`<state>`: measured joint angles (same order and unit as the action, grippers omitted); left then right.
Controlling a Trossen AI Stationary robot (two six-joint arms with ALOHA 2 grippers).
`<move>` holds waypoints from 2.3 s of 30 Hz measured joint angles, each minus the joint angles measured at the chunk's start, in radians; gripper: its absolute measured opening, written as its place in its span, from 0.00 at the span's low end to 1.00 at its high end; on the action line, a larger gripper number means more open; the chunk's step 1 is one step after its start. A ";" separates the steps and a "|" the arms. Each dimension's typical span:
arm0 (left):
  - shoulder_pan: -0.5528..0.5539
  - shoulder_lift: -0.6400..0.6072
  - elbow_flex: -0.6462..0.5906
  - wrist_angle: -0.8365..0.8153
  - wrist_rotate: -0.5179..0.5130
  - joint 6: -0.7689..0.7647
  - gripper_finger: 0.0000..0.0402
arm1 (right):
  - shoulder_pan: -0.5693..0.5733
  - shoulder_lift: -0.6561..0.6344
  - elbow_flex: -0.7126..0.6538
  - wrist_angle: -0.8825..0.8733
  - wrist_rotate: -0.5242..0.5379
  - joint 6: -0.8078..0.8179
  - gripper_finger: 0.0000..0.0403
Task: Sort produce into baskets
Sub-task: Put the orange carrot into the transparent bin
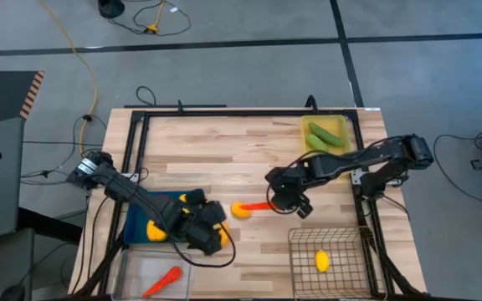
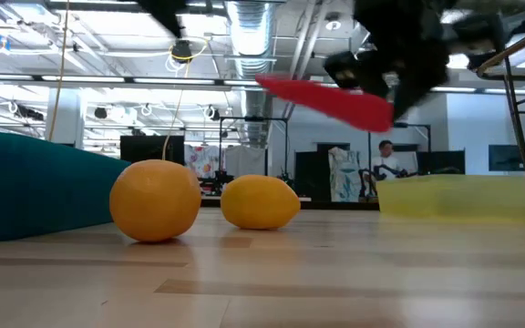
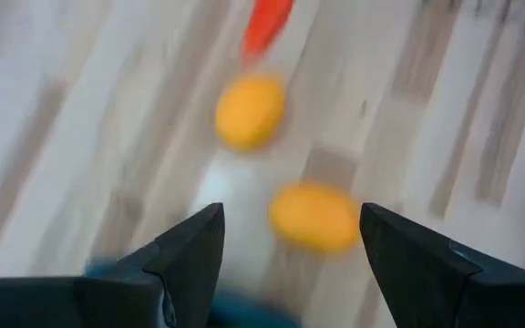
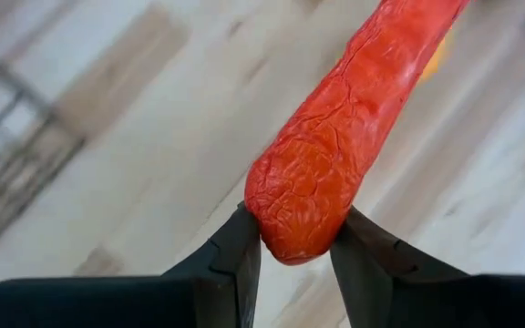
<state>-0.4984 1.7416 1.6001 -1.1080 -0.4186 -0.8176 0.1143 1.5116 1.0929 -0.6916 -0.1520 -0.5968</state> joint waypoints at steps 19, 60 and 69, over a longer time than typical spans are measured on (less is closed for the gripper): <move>0.157 0.000 0.000 0.269 -0.083 0.511 0.61 | 0.003 0.000 0.046 0.267 -0.002 0.032 0.36; 0.173 -0.003 -0.001 0.238 0.201 0.469 0.18 | 0.003 0.000 0.046 0.343 -0.007 0.103 0.65; 0.162 -0.025 0.033 0.000 0.531 0.231 0.19 | 0.001 0.000 0.046 0.342 -0.002 0.103 0.66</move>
<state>-0.3367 1.7164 1.6327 -1.1079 0.1124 -0.5868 0.1150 1.5112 1.1385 -0.3501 -0.1543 -0.4942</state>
